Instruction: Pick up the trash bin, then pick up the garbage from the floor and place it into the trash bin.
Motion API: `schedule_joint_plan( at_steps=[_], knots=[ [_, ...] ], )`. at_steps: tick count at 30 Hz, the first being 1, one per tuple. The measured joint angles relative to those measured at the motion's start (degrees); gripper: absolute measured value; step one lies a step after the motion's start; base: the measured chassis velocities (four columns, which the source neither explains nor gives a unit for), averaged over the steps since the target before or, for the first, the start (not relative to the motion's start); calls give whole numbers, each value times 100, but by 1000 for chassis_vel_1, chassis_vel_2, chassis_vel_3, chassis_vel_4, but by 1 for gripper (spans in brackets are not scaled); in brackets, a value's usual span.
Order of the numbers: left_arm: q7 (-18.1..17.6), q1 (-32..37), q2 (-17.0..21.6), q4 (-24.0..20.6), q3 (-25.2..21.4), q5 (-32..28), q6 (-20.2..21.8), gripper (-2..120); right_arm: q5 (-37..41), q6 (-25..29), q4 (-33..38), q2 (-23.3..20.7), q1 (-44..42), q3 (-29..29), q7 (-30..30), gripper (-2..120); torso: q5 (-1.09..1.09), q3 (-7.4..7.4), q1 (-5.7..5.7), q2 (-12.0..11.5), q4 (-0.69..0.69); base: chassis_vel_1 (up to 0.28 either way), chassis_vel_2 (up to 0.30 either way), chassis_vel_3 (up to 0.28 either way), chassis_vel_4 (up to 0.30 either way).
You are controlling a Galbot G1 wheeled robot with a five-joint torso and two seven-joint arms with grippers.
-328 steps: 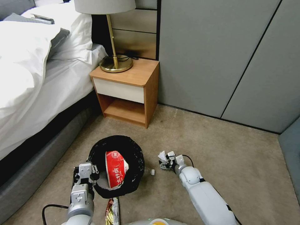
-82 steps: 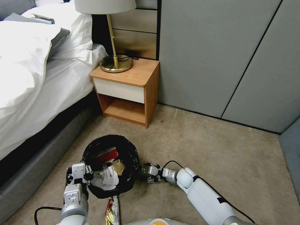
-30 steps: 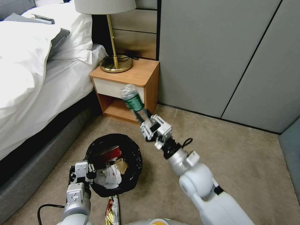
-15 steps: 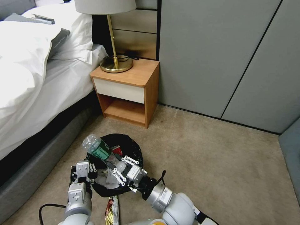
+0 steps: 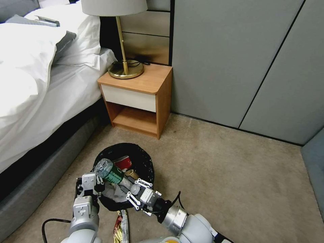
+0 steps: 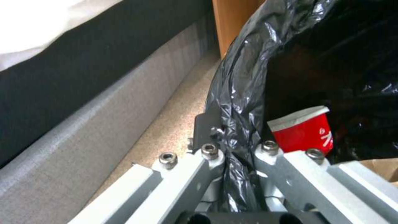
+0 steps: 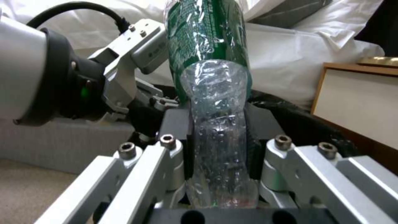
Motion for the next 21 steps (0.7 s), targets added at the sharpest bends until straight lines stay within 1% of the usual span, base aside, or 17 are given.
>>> schedule_joint_plan(
  at_steps=[2,3,6,7,8,10,11,13,14,15,18,19,21],
  knots=[
    [0,9,4,0,-9,-6,0,1,-2,-4,26,0,-1,3,0,30,-1,0,0,0,-3,0,0,0,0],
    [0,9,4,0,-9,-6,0,1,-2,-4,26,0,-1,3,0,30,-1,0,0,0,-3,0,0,0,0],
    [0,6,6,0,-14,-10,3,1,-2,-21,80,2,0,13,5,45,-1,0,0,0,-4,0,0,0,0],
    [0,6,6,0,-14,-10,3,1,-2,-21,80,2,0,13,5,45,-1,0,0,0,-4,0,0,0,0],
    [0,1,6,0,-14,-10,4,1,-3,-23,87,2,0,15,7,48,0,0,0,0,-4,0,0,0,0],
    [0,-8,3,0,-9,-8,9,1,-2,-26,115,-3,-7,24,11,60,0,0,1,0,-1,0,0,0,0],
    [0,-8,3,0,-9,-8,9,1,-2,-26,115,-3,-7,24,11,60,0,0,1,0,-1,0,0,0,0],
    [0,-11,1,0,-6,-6,10,1,2,-27,140,-12,-14,29,14,68,1,0,1,0,0,0,0,0,0],
    [0,-14,1,4,-6,-3,10,1,3,-27,156,-15,-21,34,15,76,1,0,0,0,-1,0,0,0,0],
    [0,-14,1,4,-6,-3,10,1,3,-27,156,-15,-21,34,15,76,1,0,0,0,-1,0,0,0,0],
    [2,-14,3,10,-10,0,11,1,3,-27,187,-17,-34,41,20,89,1,0,0,0,-1,0,0,0,0],
    [2,-14,3,10,-10,0,11,1,3,-27,187,-17,-34,41,20,89,1,0,0,0,-1,0,0,0,0],
    [2,-19,10,10,-18,-1,16,1,3,-30,229,-17,-39,44,21,97,-1,0,0,0,-2,0,0,0,0]
  ],
)
